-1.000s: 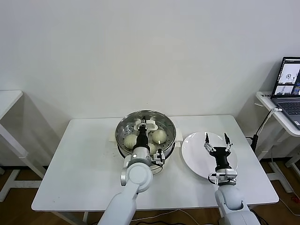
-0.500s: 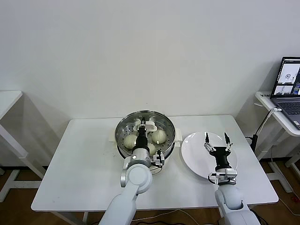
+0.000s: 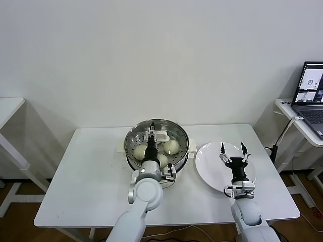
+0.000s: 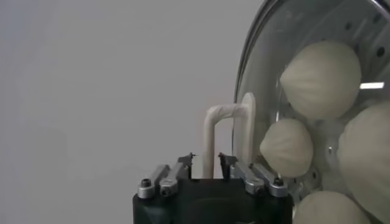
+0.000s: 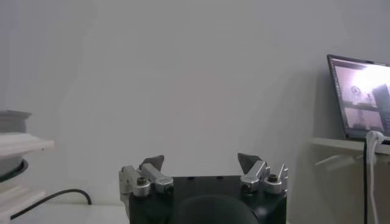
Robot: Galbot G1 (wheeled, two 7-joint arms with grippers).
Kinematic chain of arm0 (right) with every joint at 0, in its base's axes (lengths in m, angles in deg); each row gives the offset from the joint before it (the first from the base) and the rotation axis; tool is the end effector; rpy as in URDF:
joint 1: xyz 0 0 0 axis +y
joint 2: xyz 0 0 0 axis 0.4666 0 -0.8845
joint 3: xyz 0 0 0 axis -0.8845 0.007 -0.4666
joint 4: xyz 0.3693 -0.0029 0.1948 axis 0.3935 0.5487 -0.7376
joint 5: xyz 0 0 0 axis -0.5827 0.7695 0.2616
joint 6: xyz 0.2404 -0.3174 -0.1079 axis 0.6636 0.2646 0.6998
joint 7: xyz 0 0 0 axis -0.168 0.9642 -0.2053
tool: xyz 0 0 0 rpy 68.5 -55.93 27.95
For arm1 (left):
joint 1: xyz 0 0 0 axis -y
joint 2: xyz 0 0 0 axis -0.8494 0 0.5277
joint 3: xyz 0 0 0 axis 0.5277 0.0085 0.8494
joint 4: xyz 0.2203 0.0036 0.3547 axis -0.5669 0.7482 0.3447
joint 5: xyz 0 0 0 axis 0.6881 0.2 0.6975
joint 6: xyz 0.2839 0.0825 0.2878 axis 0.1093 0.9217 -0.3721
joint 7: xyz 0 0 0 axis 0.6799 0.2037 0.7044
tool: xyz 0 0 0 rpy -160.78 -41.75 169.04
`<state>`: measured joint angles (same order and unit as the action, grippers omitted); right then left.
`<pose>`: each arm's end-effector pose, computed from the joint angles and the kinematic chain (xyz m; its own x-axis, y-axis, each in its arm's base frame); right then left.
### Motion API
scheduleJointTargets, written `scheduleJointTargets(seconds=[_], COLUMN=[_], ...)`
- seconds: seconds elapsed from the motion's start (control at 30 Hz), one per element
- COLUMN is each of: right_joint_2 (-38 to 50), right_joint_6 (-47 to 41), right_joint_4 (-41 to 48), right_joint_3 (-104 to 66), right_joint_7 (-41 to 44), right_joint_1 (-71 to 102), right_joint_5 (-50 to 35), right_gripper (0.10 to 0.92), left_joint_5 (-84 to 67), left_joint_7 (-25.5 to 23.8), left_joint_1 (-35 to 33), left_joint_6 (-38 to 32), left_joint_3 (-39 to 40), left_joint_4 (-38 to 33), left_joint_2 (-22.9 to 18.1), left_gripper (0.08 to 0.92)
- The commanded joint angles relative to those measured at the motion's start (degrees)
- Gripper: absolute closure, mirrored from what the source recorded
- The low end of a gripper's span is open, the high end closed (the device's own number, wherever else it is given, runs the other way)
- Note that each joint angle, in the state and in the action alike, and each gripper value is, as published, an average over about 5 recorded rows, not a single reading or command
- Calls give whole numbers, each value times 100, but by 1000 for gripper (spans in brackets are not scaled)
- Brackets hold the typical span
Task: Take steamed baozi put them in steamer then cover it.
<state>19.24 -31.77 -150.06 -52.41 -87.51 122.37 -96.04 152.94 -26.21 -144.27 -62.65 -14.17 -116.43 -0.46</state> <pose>0.3719 -0.1269 -0.4783 -0.9837 0.0914 -0.1550 0.1075 0.9893 -0.0989 0.3840 -0.1869 -0.3235 -0.9997 0.0131 0.0187 0.0191 0.0289 0.9994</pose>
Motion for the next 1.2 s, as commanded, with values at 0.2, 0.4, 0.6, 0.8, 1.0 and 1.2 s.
scheduleJointTargets(seconds=[0.2,0.4,0.6,0.8,1.0,1.2], right_joint_2=[41,114,220,262,284,280], right_joint_6=[-14,-224,-735,-879,-981,-1024], right_joint_4=[-2,-79,-453,-738,-859,-977], right_joint_3=[14,66,175,159,164,115], right_joint_7=[27,45,27,231,195,213], right_joint_1=[-52,-27,206,451,620,836], right_joint_5=[43,87,-321,-876,-1007,-957], right_gripper=[203,203,203,203,203,203], left_joint_5=[-477,-1452,-4516,-8020,-9080,-9372], left_joint_7=[-389,-506,738,2030,1800,1293], left_joint_1=[-555,-956,-1661,-2219,-2586,-2794], left_joint_6=[4,130,-260,-1643,-3157,-3935], left_joint_3=[42,-67,-1308,-3099,-3683,-3607], left_joint_4=[-1568,-2457,-3084,-2318,-1073,-790], left_joint_2=[702,1333,1684,1686,1749,1669], left_gripper=[284,182,177,177,177,177])
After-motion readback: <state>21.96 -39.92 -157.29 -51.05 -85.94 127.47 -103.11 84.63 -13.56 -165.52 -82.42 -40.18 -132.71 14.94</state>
